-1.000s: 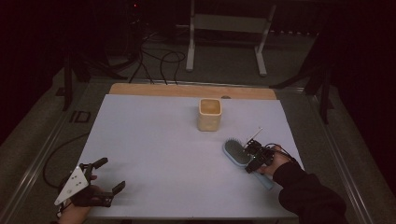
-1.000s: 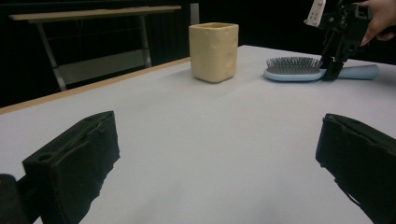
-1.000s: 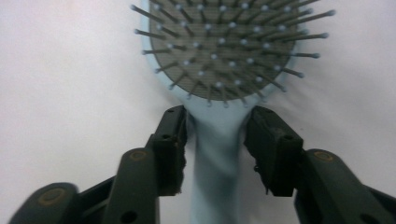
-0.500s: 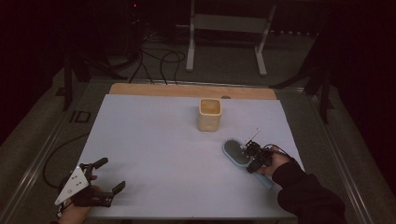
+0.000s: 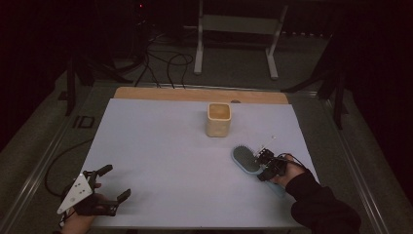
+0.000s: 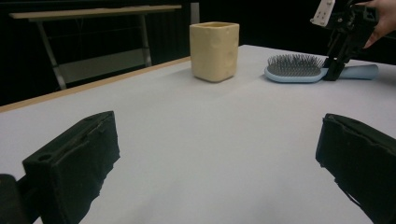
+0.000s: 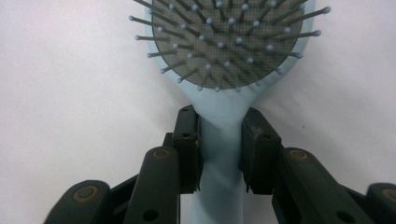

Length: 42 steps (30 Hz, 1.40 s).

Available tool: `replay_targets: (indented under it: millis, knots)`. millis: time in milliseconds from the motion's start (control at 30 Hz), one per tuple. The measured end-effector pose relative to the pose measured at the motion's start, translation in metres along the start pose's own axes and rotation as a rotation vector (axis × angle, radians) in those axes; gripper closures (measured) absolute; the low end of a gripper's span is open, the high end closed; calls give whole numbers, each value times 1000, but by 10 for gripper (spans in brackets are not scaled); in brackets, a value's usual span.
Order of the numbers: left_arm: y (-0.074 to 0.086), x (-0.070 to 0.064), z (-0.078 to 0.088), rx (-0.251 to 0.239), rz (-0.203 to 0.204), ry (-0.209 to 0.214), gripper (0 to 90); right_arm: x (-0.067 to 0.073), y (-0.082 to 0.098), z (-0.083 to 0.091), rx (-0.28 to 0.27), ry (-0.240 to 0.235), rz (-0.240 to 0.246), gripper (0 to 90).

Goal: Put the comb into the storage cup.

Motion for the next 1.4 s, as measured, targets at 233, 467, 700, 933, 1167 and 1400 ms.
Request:
replay_targets:
  millis: [233, 467, 700, 933, 1167, 1400]
  knots:
    - [0, 0, 0, 0, -1, -1, 0, 1, 2, 4, -79, 14, 1, 710]
    - [0, 0, 0, -1, 1, -2, 0, 3, -3, 15, -162, 7, -4, 710]
    - [0, 0, 0, -5, 3, -1, 0, 6, -11, 30, -313, 18, -29, 711]
    - [0, 0, 0, -4, 2, -1, 0, 11, -18, 39, -421, 34, -30, 710]
    - [0, 0, 0, -2, 2, 0, 0, 15, -26, 48, -517, 46, -36, 711]
    - [0, 0, 0, -3, 2, 0, 0, 20, -36, 58, -602, 65, -32, 711]
Point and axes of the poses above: each handheld gripper's, and its own axes: z roughly backward along the jaws, y roughly out of its underside, x roughly to its left, the point moved 2 cm from there along -z, roughly forward along the jaws, and after that the axes turned 1 degree about y, right-handed, at the moved point
